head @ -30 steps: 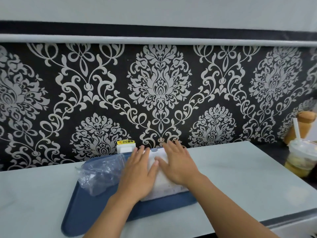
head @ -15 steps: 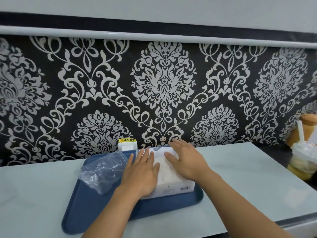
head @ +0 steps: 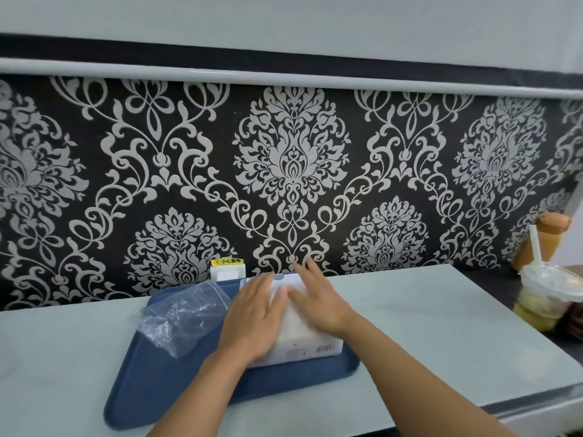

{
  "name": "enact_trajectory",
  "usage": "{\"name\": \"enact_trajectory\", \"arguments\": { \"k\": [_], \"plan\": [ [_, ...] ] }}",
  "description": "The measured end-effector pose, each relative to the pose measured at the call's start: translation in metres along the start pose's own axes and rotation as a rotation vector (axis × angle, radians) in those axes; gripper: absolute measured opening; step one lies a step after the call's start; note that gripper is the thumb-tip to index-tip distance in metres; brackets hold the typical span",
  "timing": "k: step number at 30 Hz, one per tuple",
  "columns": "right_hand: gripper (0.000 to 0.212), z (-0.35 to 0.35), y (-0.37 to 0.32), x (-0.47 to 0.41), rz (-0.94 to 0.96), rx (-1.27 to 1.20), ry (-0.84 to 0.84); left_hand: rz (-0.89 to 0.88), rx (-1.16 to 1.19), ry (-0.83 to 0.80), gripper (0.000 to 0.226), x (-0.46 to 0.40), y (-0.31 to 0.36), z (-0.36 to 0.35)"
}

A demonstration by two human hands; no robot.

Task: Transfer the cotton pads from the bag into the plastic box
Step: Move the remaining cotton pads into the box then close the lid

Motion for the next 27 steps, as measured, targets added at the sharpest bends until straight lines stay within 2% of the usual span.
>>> {"name": "enact_trajectory", "arguments": {
  "k": [1,2,3,4,5,7,11,13,16,17,19,21,23,25,27],
  "plan": [
    [0.043,0.022,0.003,0.0,-0.01,-0.219,0.167,0.076,0.161,0.137,0.059,0.001,-0.007,0.011],
    [0.023,0.042,0.015,0.001,-0.057,-0.339,0.34,0.173,0.308,0.243,0.05,0.005,-0.014,0.019],
    [0.017,0.054,0.03,0.002,-0.148,-0.393,0.444,0.273,0.431,0.289,0.038,0.007,-0.022,0.021],
    [0.021,0.056,0.047,0.003,-0.276,-0.445,0.446,0.355,0.533,0.292,0.023,0.009,-0.029,0.02],
    [0.017,0.048,0.062,0.001,-0.394,-0.514,0.356,0.429,0.628,0.268,0.018,0.009,-0.035,0.018],
    [0.008,0.029,0.076,0.003,-0.547,-0.662,0.176,0.564,0.761,0.168,0.026,0.009,-0.045,0.01],
    [0.01,0.027,0.074,0.005,-0.555,-0.626,0.118,0.675,0.945,0.033,0.038,0.007,-0.062,-0.007],
    [0.017,0.027,0.074,0.006,-0.545,-0.637,0.123,0.643,1.05,-0.017,0.045,0.007,-0.059,-0.008],
    [0.02,0.029,0.076,0.002,-0.499,-0.702,0.129,0.587,1.216,-0.005,0.027,0.006,-0.047,0.0],
    [0.02,0.026,0.076,0.003,-0.492,-0.71,0.122,0.605,1.29,0.025,0.032,0.009,-0.045,0.004],
    [0.021,0.028,0.07,0.006,-0.478,-0.775,0.132,0.636,1.389,0.042,0.059,0.009,-0.044,0.007],
    [0.021,0.03,0.066,0.007,-0.481,-0.909,0.153,0.627,1.371,-0.006,0.071,0.007,-0.044,0.007],
    [0.034,0.033,0.06,0.011,-0.489,-0.995,0.138,0.591,1.256,-0.089,0.059,0.008,-0.041,0.007],
    [0.044,0.035,0.053,0.013,-0.48,-0.936,0.114,0.549,1.052,-0.143,0.048,0.011,-0.041,0.005],
    [0.04,0.033,0.044,0.014,-0.435,-0.833,0.103,0.486,0.792,-0.139,0.055,0.015,-0.041,0.009]
  ]
}}
Point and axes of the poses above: each hand's wrist, its own x-axis away from the middle knuckle, its own z-axis out of the back of the hand, y = z × x, the point moved 7 cm from there along -x, towards the middle knuckle, and after that the axes turned 10 degrees about -x, right-handed, at the moved point
